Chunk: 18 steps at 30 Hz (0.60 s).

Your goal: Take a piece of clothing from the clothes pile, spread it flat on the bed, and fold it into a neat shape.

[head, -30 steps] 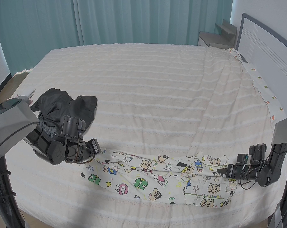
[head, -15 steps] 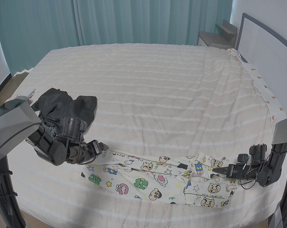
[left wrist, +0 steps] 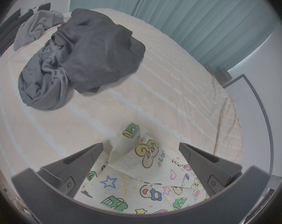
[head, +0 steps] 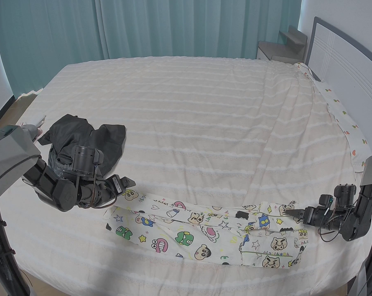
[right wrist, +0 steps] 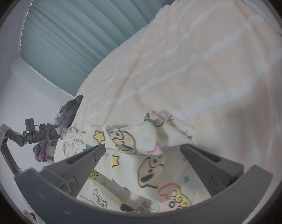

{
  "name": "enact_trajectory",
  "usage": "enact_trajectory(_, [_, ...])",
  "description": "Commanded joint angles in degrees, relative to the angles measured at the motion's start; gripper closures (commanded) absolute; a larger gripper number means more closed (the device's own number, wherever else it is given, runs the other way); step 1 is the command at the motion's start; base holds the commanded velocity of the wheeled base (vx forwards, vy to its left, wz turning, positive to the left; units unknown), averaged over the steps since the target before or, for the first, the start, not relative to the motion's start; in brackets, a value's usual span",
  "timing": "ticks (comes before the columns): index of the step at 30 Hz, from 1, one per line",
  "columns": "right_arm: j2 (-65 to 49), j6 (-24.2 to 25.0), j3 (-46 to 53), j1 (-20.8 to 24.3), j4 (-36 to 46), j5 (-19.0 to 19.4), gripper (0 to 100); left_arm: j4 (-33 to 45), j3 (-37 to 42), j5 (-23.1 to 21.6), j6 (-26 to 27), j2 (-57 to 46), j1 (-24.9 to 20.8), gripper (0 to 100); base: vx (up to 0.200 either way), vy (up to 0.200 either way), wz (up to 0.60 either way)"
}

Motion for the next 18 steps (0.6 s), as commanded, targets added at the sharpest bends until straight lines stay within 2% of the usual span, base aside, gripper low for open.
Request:
enact_trajectory(1, [-0.7,-0.1,0.3,-2.1,-0.1,0.0,0,0.0,0.9,-0.1,0.0,-1.9,1.8,0,0.000,0.000,0.00])
enact_trajectory(8, [-1.1,0.1,0.4,-2.6,-0.5,-0.3,0,0.0,2.6,-1.1,-2.1,-3.5,3.9,0,0.000,0.000,0.00])
enact_trajectory(15, [-1.7,0.2,0.3,-6.2,-1.3,-0.9,0,0.0,6.4,-8.0,-5.1,-9.1,6.8,0,0.000,0.000,0.00])
enact_trajectory(18, [-3.5,0.4,0.0,-9.2,-3.2,-0.8,0,-0.1,9.4,-13.0,-7.5,-12.5,8.9,0,0.000,0.000,0.00])
